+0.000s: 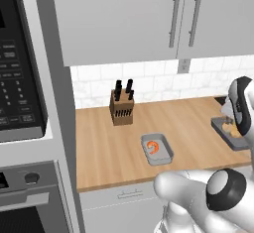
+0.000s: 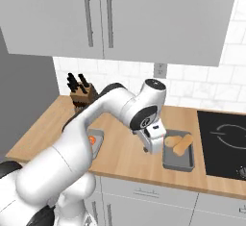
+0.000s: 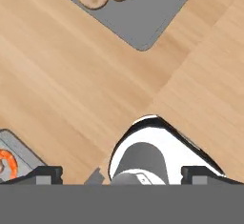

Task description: Take the meat container that has the shrimp and place it on the second highest rack of the freezer. Then take the vegetable container that has the squashs and place it on the highest rack of the freezer.

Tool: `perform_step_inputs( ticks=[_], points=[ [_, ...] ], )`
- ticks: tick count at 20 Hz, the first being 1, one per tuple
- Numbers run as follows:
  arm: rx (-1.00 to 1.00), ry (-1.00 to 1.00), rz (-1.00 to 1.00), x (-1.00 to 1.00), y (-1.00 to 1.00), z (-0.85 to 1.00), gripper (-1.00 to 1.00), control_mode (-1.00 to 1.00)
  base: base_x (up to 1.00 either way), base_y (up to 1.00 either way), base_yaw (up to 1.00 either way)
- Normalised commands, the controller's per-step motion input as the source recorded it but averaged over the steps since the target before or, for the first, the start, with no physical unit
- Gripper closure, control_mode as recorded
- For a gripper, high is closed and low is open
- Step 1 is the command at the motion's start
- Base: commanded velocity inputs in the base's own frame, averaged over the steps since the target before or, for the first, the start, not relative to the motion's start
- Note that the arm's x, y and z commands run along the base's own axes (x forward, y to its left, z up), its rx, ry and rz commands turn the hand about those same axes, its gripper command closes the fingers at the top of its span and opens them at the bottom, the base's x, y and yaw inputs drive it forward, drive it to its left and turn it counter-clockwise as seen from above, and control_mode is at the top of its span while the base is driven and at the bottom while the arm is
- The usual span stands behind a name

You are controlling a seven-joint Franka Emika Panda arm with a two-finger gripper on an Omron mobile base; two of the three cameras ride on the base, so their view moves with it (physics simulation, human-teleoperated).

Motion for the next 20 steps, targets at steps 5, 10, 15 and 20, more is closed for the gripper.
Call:
perform_step_inputs(
  ticks=[5,10,15,20],
  points=[
    [-0.03,0.13,-0.51,0.0,-0.97,-0.65,-1.0,-1.0,0.0,0.0,0.0],
    [0.13,0.18,-0.45,0.12,-0.92,-0.25,-1.0,-1.0,0.0,0.0,0.0],
    [0.16,0.1,-0.13,0.18,-0.62,-0.14,-1.0,-1.0,0.0,0.0,0.0],
    [0.11,0.0,0.0,0.34,-0.16,-0.15,-1.0,-1.0,0.0,0.0,0.0]
  ],
)
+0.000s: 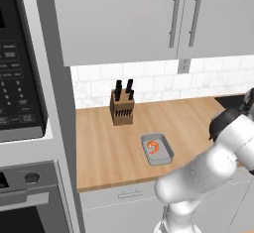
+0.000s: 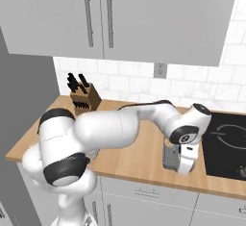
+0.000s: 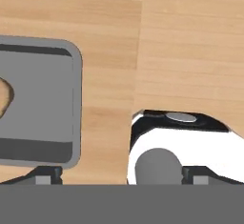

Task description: Take the meat container that has the shrimp and place it on the second highest rack of the freezer. Then take the vegetable container that has the squashs and place it on the highest rack of the freezer.

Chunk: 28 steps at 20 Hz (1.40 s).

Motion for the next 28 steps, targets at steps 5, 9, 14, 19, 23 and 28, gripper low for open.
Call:
perform_step_inputs(
  ticks=[5,9,14,19,23,28],
  points=[
    [0.08,0.0,-0.01,0.12,0.0,-0.35,-1.0,-1.0,0.0,0.0,0.0],
    [0.0,-0.01,-0.03,0.09,0.0,-0.39,-1.0,-1.0,0.0,0.0,0.0],
    [0.0,0.0,-0.08,0.48,0.0,-0.23,-1.0,-1.0,0.0,0.0,0.0],
    [0.0,-0.01,-0.09,0.25,0.0,-0.26,-1.0,-1.0,0.0,0.0,0.0],
    [0.0,-0.06,-0.01,0.0,-0.09,-0.42,-1.0,-1.0,0.0,0.0,0.0],
    [-0.01,-0.01,0.0,0.1,-0.05,-0.44,1.0,-1.0,0.0,0.0,0.0]
  ],
)
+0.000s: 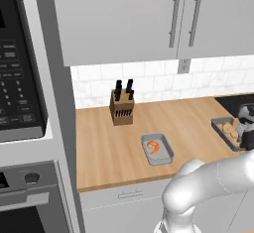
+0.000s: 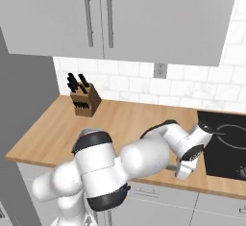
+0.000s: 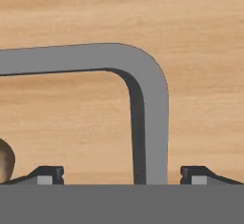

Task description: Take the meat container that has the shrimp and place it on the second highest rack of the freezer. Then take the vegetable container that has the squashs and place it on the highest rack of the freezer.

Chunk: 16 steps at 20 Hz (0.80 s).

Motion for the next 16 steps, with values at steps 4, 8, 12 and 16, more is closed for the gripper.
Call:
perform_step_inputs(
  ticks=[4,8,12,16],
  points=[
    [-0.11,0.02,0.0,0.47,0.0,-0.66,1.0,-1.0,0.0,0.0,0.0],
    [-0.37,0.0,0.0,0.13,0.34,-0.76,1.0,-1.0,0.0,0.0,0.0],
    [-0.16,-0.04,0.12,-0.31,0.23,-0.22,1.0,-1.0,0.0,0.0,0.0],
    [0.06,-0.18,0.25,-0.86,-0.11,0.0,1.0,-1.0,0.0,0.0,0.0]
  ],
)
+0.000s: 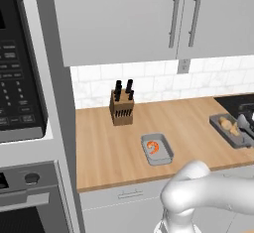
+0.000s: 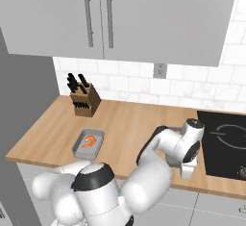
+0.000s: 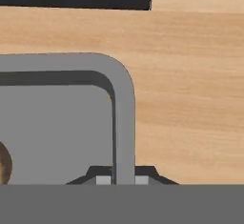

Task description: Take the meat container that has the shrimp and place it on the second highest rack of the freezer. Then take the vegetable container that has the squashs and place it on the highest rack of the freezer.

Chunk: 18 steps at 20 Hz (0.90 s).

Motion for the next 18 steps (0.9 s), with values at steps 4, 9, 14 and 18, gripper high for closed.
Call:
perform_step_inputs(
  ticks=[4,9,14,18],
  points=[
    [0.14,-0.22,0.31,-0.99,-0.39,0.17,1.0,-1.0,0.0,0.0,0.0],
    [0.04,-0.16,0.45,-0.35,-0.14,0.79,1.0,-1.0,0.0,0.0,0.0],
    [-0.06,-0.19,0.53,-0.01,0.15,1.0,1.0,-1.0,0.0,0.0,0.0],
    [-0.16,-0.14,0.69,0.01,0.45,1.0,1.0,-1.0,0.0,0.0,0.0]
  ],
)
